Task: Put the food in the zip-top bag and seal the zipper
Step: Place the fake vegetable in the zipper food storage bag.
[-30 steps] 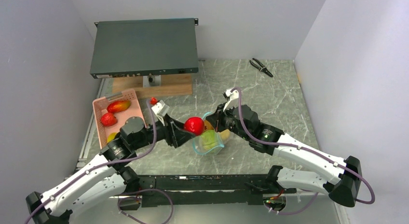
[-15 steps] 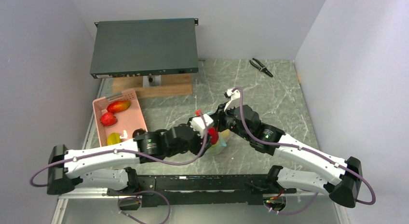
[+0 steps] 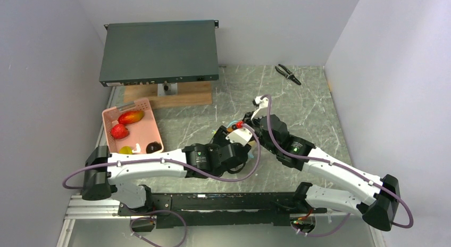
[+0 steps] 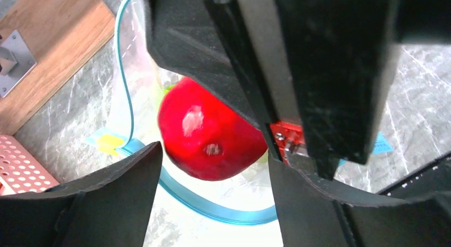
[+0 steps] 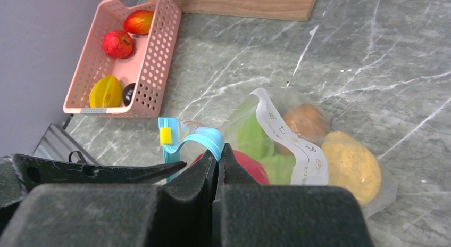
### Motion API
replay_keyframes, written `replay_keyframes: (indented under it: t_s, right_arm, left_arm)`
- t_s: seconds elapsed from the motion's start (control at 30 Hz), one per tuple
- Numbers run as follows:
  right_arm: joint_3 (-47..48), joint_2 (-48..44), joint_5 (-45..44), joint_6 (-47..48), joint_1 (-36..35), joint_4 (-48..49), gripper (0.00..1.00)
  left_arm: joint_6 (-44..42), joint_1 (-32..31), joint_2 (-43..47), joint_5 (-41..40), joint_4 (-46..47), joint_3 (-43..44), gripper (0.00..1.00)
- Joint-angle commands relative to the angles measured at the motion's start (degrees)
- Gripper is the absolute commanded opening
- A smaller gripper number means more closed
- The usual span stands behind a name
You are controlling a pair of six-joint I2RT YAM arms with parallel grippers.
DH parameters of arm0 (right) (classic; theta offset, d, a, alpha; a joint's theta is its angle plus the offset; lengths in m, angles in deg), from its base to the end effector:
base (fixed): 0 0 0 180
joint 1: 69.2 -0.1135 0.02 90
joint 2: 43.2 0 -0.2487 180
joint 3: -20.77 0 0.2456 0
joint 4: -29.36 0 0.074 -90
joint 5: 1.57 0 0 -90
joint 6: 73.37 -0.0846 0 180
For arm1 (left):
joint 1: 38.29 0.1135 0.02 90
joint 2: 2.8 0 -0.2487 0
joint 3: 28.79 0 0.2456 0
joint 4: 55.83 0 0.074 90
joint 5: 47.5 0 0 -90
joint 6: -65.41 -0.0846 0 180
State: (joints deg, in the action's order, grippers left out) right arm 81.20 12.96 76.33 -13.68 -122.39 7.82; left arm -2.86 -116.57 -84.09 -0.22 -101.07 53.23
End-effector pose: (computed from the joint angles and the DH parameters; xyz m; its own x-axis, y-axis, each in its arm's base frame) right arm 0.1796 0.2104 0.2918 -0.4881 0.1714 -0.8558 -0.4825 0.7641 0.4282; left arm 0.1222 -0.3066 0.2670 -0.3622 0.4070 -0.8385 0.5242 0.8328 0.1778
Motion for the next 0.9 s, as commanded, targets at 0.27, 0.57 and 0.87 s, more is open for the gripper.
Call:
replay_keyframes:
  t_s: [0.27,0.57,0.87]
  right_arm:
    - [0.56,-2.18,2.36,0.68,-1.51,3.49,0.00]
    - [1.00,-1.70,2.53,0.75,-1.53,3.39,0.00]
    - [1.44,-1.55,2.68,0.60,-1.49,3.22,0.00]
  left_arm:
    - [3.83,0.89,2.63,-4.55,3.46,-3.14,1.00]
    - [-1.32,0.94,15.91,7.42,13.06,-13.04,0.98]
    - [7.43,1.11,27.90,12.83,9.90,-19.02,0.78]
